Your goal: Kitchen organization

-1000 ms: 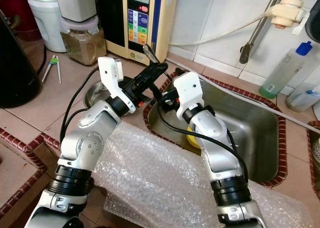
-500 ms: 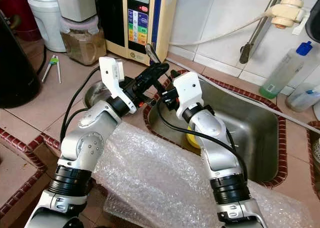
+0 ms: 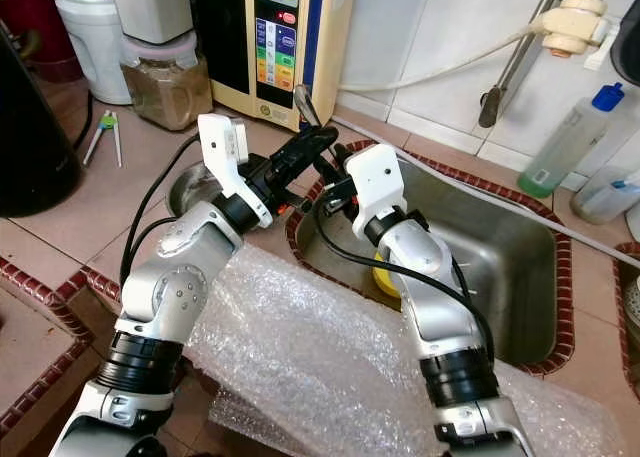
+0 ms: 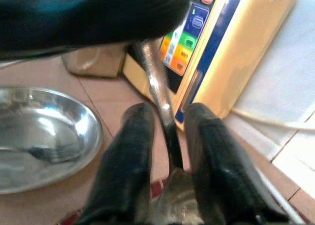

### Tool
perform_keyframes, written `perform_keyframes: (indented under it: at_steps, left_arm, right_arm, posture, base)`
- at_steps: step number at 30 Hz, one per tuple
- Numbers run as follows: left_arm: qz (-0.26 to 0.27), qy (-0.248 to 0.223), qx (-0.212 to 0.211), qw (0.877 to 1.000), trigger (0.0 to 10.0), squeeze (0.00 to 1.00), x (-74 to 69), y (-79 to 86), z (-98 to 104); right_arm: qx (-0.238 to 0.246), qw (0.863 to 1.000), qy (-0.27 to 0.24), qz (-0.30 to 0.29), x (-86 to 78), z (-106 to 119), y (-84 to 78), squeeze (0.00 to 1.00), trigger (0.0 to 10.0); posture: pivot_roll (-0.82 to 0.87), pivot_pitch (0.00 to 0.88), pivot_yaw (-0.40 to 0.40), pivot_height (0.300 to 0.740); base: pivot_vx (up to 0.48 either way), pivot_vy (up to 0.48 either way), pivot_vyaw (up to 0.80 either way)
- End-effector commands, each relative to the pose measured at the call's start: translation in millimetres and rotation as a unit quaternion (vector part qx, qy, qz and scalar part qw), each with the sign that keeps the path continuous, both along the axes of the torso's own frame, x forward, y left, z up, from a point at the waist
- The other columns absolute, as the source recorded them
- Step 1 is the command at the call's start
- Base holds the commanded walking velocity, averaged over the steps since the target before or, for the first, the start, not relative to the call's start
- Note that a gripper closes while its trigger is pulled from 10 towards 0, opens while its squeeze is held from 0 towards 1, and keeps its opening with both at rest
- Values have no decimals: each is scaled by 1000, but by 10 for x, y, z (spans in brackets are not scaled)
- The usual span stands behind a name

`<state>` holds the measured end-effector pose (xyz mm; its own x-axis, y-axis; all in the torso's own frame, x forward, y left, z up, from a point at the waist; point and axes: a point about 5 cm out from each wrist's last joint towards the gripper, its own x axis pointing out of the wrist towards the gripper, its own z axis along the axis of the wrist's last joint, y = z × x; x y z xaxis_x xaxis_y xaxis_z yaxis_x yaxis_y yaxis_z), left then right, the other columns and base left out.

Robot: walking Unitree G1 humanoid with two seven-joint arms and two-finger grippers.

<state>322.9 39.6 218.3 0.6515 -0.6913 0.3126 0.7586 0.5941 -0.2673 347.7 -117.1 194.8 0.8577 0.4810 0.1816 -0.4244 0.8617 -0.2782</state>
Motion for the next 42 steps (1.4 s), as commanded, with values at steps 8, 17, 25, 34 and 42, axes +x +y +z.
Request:
perform_keyframes:
  at_steps: [8,17,25,34,42]
  left_arm:
    - [5,-27,38,999,4196,0,-42,-49,4]
    - [15,-3,69,998,10000,1000,-14,-27,-114]
    - [-34,21,140,989,10000,1000,-62,-12,-297]
    - [-43,37,203,977,10000,1000,-116,84,-479]
    - [-51,37,222,973,10000,1000,-158,92,-518]
  right_arm:
    - [-11,999,6,-32,56,-46,-163,0,0]
    - [-48,997,18,-54,135,-125,-354,0,0]
    - [-90,990,50,-96,213,-287,-653,0,0]
    - [-54,974,118,-186,265,-445,-1094,0,0]
    - [-37,952,213,-218,168,-799,-1222,984,10000]
  posture:
    - [14,94,-85,740]
    - [14,95,-85,740]
    - [18,98,-76,740]
    - [20,98,-73,740]
    - [39,95,-75,740]
  base:
    - [0,0,0]
    - [0,0,0]
    - [0,0,0]
    - [0,0,0]
    - [0,0,0]
